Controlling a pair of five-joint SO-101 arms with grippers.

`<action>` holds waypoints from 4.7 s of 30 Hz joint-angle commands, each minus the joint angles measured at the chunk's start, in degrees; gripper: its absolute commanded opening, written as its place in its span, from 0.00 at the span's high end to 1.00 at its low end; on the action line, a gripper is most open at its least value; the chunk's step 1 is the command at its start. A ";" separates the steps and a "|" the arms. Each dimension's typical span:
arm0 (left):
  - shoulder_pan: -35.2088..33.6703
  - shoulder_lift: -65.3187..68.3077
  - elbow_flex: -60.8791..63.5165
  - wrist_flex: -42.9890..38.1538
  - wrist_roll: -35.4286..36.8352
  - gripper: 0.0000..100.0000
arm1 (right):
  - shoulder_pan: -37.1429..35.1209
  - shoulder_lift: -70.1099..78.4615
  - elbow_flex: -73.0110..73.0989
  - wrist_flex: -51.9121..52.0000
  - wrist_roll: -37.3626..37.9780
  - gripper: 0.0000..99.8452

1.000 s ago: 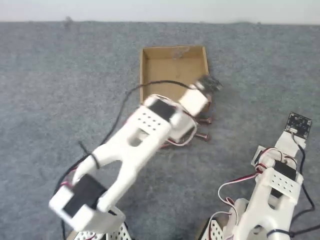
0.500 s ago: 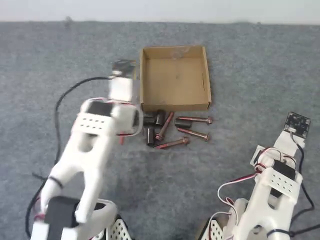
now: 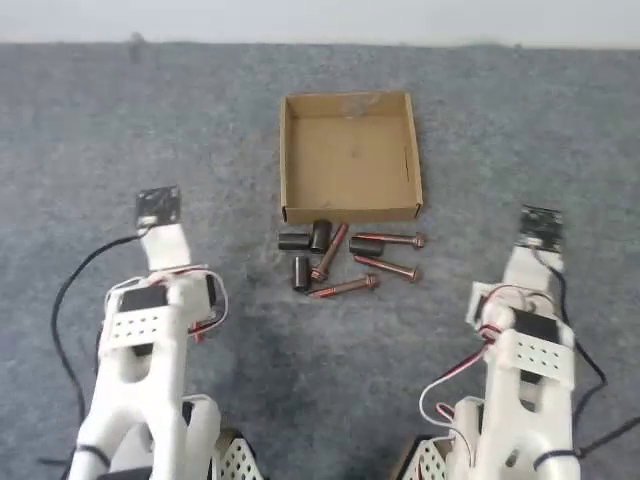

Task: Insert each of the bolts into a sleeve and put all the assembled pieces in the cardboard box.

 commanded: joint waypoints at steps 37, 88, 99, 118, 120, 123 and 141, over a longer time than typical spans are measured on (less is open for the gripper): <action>-2.90 -4.75 0.48 -2.90 0.44 0.99 | -31.34 32.57 -6.42 -92.26 0.70 0.99; -2.90 -4.84 1.10 -3.69 0.53 0.99 | -33.19 61.58 18.81 -141.93 0.35 0.99; -3.08 -4.92 0.66 -2.20 0.53 0.99 | -33.19 62.02 18.81 -141.85 0.35 0.99; 3.52 -4.84 1.71 -46.33 0.88 0.99 | -32.75 62.20 18.73 -141.05 0.53 0.99; 5.45 -4.48 1.71 -51.34 0.88 0.99 | -32.75 62.20 18.73 -141.05 0.62 0.99; 7.12 -4.75 1.63 -57.49 0.88 0.99 | -32.75 62.20 18.73 -141.05 0.62 0.99; 29.63 -4.48 -1.98 -63.91 18.73 0.99 | -32.92 62.20 18.73 -140.97 0.79 0.99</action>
